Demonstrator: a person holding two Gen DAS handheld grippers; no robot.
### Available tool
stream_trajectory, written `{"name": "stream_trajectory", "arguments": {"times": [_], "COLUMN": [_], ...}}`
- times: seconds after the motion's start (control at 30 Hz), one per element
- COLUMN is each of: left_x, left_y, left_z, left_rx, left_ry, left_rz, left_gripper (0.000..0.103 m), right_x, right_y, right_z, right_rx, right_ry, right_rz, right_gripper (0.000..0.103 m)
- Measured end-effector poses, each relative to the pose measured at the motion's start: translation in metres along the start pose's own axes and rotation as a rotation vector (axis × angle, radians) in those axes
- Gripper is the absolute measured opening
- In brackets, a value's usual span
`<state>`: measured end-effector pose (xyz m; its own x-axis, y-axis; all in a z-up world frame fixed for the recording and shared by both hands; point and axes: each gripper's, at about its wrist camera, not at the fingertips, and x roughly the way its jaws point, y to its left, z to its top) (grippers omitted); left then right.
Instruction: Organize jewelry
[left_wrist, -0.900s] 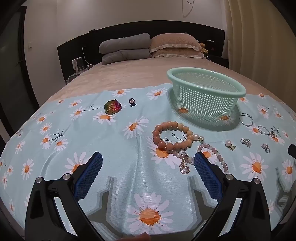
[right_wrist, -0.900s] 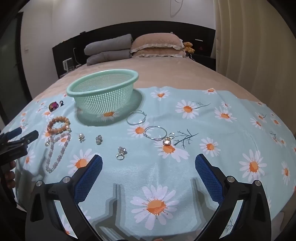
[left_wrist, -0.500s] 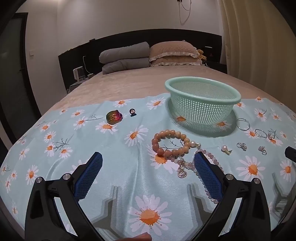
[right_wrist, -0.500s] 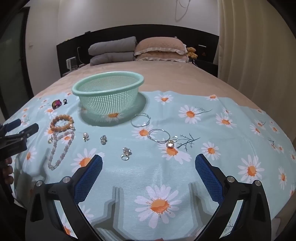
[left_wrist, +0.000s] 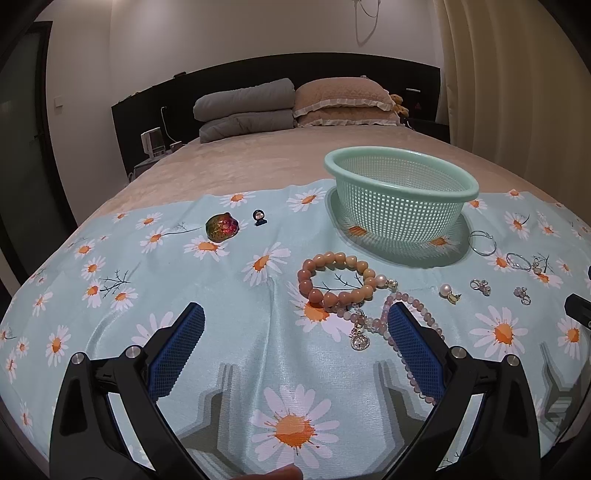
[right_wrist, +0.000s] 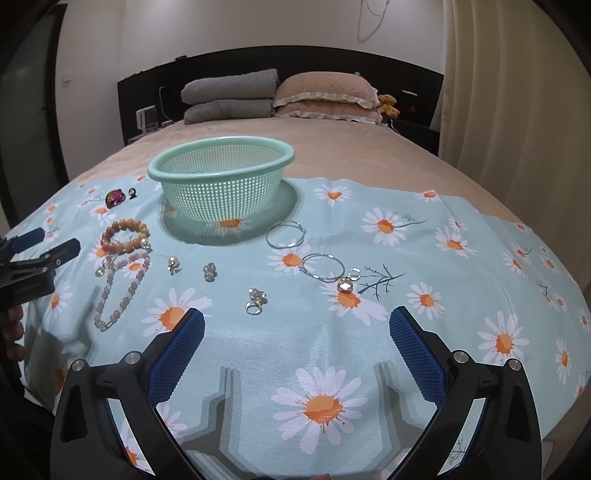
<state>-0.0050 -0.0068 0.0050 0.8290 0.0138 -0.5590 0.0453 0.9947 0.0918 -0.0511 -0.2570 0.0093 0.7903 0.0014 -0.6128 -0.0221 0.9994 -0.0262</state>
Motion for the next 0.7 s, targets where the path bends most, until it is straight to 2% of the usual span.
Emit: {"name": "stream_trajectory", "arguments": {"times": [0.17,0.7], "left_x": [-0.0001,0.0017], "left_y": [-0.0010,0.0019], "left_z": [-0.0032,-0.0043], "left_rx": [0.000,-0.016], "left_ry": [0.009,0.020], "left_rz": [0.013,-0.013], "left_gripper": [0.097,0.097], "right_x": [-0.0023,-0.0048], "right_y": [0.0000,0.0088], "right_z": [-0.0002,-0.0009], "right_rx": [0.001,-0.038], "right_ry": [-0.016,-0.032], "right_rz": [0.021,0.036], "right_gripper": [0.096,0.096]}}
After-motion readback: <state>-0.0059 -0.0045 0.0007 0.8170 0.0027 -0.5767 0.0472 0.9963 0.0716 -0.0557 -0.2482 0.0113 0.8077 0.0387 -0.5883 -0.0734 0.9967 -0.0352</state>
